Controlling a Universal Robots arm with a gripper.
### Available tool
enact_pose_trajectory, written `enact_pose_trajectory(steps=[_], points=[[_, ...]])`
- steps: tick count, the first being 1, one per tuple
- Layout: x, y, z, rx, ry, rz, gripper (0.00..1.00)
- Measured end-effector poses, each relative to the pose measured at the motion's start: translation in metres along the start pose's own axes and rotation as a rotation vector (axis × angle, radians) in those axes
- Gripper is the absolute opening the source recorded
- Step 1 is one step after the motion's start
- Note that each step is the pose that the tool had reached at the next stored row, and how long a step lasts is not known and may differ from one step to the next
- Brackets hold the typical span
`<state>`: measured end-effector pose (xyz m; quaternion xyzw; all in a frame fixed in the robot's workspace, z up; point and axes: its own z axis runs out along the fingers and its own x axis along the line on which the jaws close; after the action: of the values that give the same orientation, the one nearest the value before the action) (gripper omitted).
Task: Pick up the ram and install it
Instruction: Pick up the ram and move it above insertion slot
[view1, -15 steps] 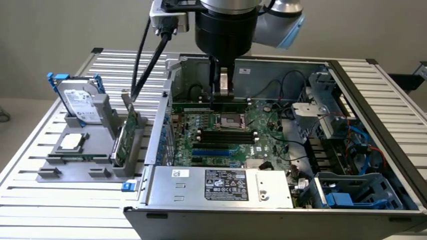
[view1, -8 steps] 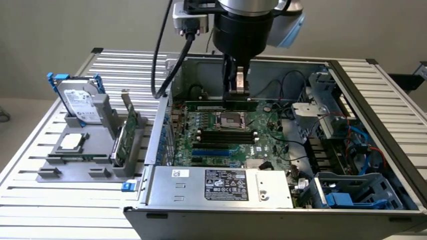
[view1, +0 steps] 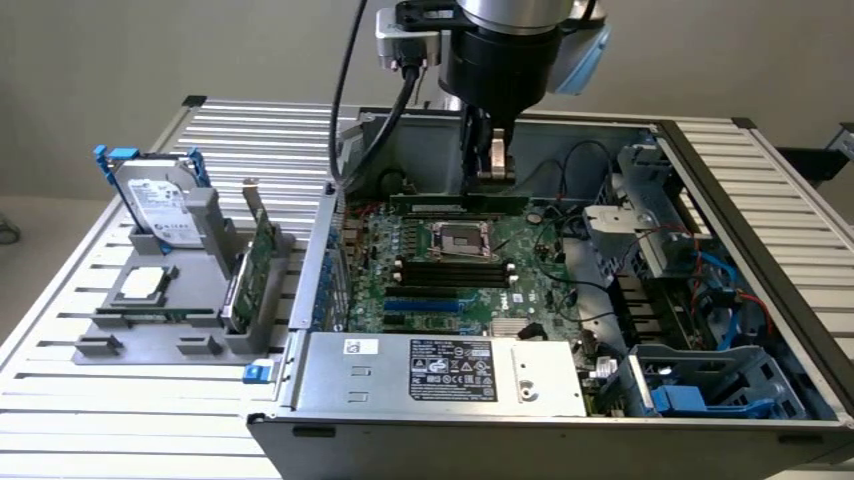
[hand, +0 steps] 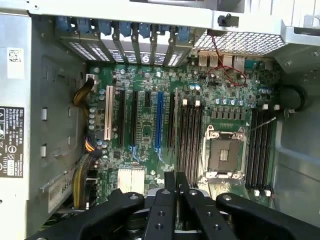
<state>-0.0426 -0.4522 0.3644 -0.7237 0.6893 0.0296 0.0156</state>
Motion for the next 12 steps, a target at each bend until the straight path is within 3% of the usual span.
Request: enact_pose_trajectory(steps=[12], points=[[-0.036,-0.0042,0.0047,0.0002,0.0,0.002,0.13]])
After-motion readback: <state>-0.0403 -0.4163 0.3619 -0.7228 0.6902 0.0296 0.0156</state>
